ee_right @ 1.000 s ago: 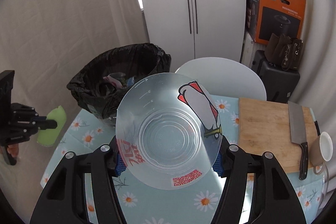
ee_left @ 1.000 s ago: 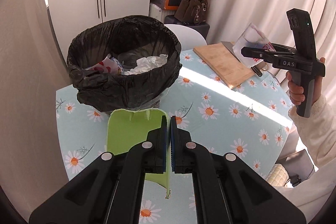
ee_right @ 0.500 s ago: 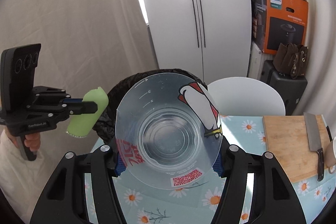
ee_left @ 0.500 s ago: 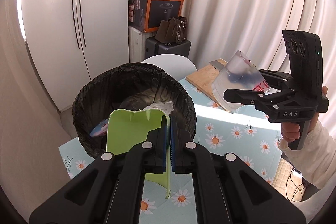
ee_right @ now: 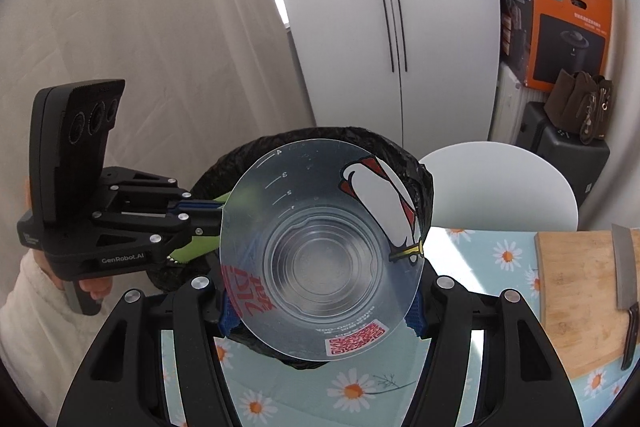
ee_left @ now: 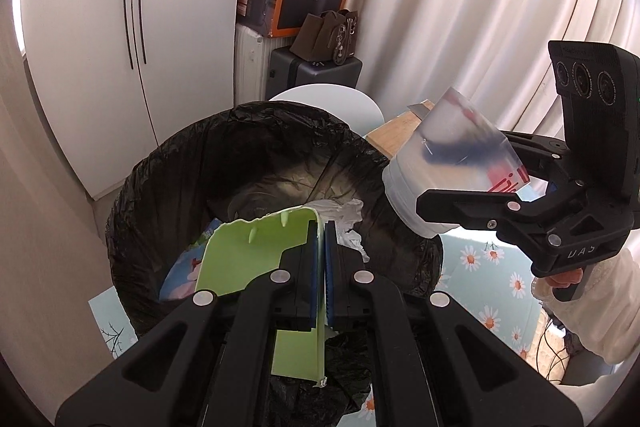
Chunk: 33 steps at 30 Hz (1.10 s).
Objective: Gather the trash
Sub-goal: 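Open both tools to drop the green piece and clear lid into the bin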
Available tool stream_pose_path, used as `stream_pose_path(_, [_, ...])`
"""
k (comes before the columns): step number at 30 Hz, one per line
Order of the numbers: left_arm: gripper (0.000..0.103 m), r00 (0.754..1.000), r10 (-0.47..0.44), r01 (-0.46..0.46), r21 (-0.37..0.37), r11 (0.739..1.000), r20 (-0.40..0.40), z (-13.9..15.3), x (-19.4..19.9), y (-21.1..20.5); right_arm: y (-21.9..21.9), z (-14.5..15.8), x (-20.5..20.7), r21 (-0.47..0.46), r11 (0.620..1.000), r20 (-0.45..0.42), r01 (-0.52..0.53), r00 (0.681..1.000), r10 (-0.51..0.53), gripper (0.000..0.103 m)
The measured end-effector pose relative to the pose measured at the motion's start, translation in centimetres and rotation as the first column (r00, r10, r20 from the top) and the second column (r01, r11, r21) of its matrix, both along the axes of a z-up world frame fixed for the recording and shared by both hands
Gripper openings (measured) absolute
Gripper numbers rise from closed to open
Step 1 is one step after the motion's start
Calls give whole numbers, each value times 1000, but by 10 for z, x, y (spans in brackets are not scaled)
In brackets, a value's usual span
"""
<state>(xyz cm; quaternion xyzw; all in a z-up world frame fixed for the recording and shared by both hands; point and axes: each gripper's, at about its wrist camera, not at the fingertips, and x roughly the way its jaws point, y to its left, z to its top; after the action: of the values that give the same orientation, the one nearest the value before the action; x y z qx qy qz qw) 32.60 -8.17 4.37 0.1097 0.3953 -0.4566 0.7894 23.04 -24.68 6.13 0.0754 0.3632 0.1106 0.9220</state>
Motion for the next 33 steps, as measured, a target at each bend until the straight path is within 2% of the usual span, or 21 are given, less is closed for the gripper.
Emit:
stream_pose_path(8, [4,998,60,-60,38,997,11,-12,3,-1,8,-20,21,1,996,-42,-86,995,86,58])
stream_pose_path(12, [31,994,105,-105,6,994,7,-6,-3,10,9,-19,25,-10,992,-33,-126,992,126,60])
stream_pose_path(14, [37,991,132,-131,-17,991,13,-3,-8,17,9,-18,25,-28,990,-20,-139,990,139,61])
stream_pose_path(15, [49,987,157,-156,-28,987,18,-1,-12,21,8,-18,24,-31,988,-17,-148,989,148,65])
stream_pose_path(16, [66,983,180,-179,-39,983,21,0,-15,24,8,-17,24,-31,987,-16,-159,987,158,72])
stream_pose_path(18, [78,973,227,-225,-56,973,41,4,-24,28,6,-16,20,-47,984,-7,-170,985,170,81])
stream_pose_path(21, [95,951,300,-297,-43,954,78,9,-40,35,1,-13,15,-66,979,8,-192,981,193,85])
stream_pose_path(25, [97,916,389,-386,-47,921,102,15,-68,41,-8,-10,8,-58,971,5,-231,973,232,87])
stream_pose_path(30, [97,868,476,-479,-16,878,143,13,-104,39,-18,-8,-15,-78,960,15,-268,963,270,90])
stream_pose_path(33, [97,840,522,-523,-32,852,148,9,-124,36,-27,-8,-31,-105,955,27,-277,959,281,90])
